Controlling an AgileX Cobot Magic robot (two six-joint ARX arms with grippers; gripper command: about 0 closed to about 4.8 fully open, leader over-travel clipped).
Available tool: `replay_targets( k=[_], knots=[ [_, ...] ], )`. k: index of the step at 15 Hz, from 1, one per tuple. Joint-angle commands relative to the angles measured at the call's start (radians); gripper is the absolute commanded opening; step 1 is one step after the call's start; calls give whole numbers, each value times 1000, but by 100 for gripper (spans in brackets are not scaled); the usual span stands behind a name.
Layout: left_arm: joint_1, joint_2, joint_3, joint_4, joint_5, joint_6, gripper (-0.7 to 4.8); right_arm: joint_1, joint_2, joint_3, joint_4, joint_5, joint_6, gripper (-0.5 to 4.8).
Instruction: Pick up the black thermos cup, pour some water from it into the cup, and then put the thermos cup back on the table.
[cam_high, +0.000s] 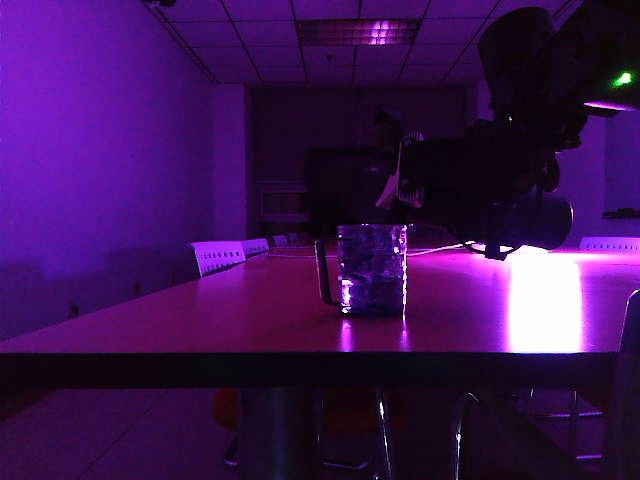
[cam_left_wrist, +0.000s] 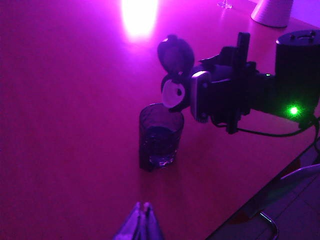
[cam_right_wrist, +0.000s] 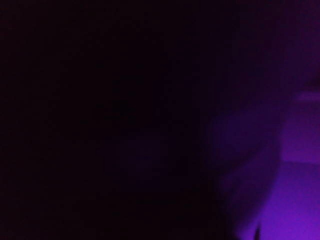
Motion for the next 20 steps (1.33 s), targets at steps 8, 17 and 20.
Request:
replay_targets(
  k=[8,17,20],
  knots=[
    [-1,4,7,-48,50,46,-6,0,-15,16,97,6,-96,103],
    [-1,4,7,-48,50,45,-6,1,-16,16,148,7,-170,103],
    [-1,4,7,-48,50,45,-6,1,-16,16,167,7,-203,103]
  ],
)
